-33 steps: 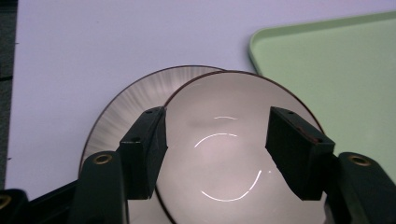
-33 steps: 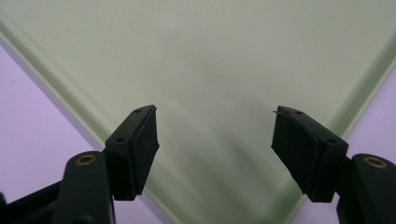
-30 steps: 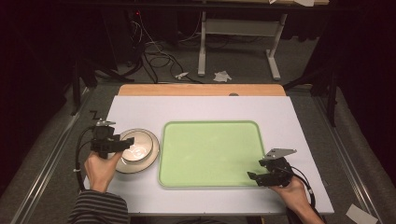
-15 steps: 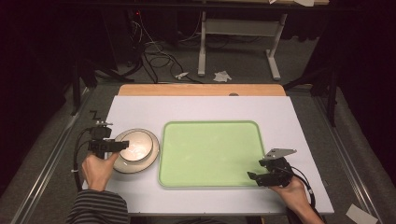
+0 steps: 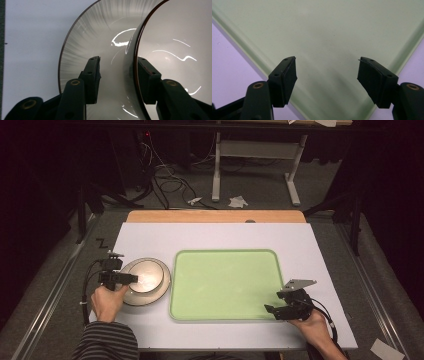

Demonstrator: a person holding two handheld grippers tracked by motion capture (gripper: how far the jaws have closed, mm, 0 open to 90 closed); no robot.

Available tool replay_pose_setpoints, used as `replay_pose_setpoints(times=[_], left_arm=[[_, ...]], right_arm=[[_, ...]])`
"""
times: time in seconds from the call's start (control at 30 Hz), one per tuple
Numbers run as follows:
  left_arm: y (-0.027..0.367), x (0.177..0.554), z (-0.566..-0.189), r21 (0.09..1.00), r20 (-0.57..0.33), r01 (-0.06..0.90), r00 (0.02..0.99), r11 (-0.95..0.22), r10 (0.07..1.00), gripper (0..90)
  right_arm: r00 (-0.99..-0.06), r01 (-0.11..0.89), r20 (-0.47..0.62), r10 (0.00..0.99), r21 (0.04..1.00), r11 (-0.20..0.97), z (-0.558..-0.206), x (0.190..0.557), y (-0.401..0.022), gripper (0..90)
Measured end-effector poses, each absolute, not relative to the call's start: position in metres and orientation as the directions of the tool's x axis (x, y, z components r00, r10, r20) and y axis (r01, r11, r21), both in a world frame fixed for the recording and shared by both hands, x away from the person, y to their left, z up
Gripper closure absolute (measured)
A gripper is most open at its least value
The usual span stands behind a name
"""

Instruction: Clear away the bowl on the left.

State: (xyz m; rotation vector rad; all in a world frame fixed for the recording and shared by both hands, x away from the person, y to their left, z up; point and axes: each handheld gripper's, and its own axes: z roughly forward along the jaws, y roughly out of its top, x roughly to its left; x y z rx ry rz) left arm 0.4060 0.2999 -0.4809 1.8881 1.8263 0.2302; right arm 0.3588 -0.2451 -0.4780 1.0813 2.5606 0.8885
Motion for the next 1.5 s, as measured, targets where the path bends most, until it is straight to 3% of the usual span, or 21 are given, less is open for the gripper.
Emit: replay_pose_setpoints(times=[0.27, 0.63, 1.03, 1.5], left_arm=[[0.295, 0.409, -0.482, 0.454, -0.253, 0.891, 0.102, 0.025, 0.962, 75.1], [0.298, 0.411, -0.481, 0.456, -0.320, 0.887, 0.091, 0.070, 0.943, 82.1], [0.294, 0.410, -0.476, 0.475, -0.299, 0.879, 0.115, 0.043, 0.947, 82.1], [0.286, 0.403, -0.458, 0.549, -0.351, 0.835, 0.190, 0.037, 0.917, 82.2]], right_arm=[[-0.703, 0.578, 0.027, 0.711, 0.604, 0.548, -0.478, 0.359, -0.245, 32.8], [-0.707, 0.575, 0.026, 0.707, 0.602, 0.554, -0.479, 0.359, -0.245, 32.7], [-0.705, 0.577, 0.029, 0.709, 0.605, 0.549, -0.478, 0.359, -0.245, 32.7], [-0.706, 0.576, 0.032, 0.707, 0.607, 0.547, -0.478, 0.359, -0.245, 32.7]])
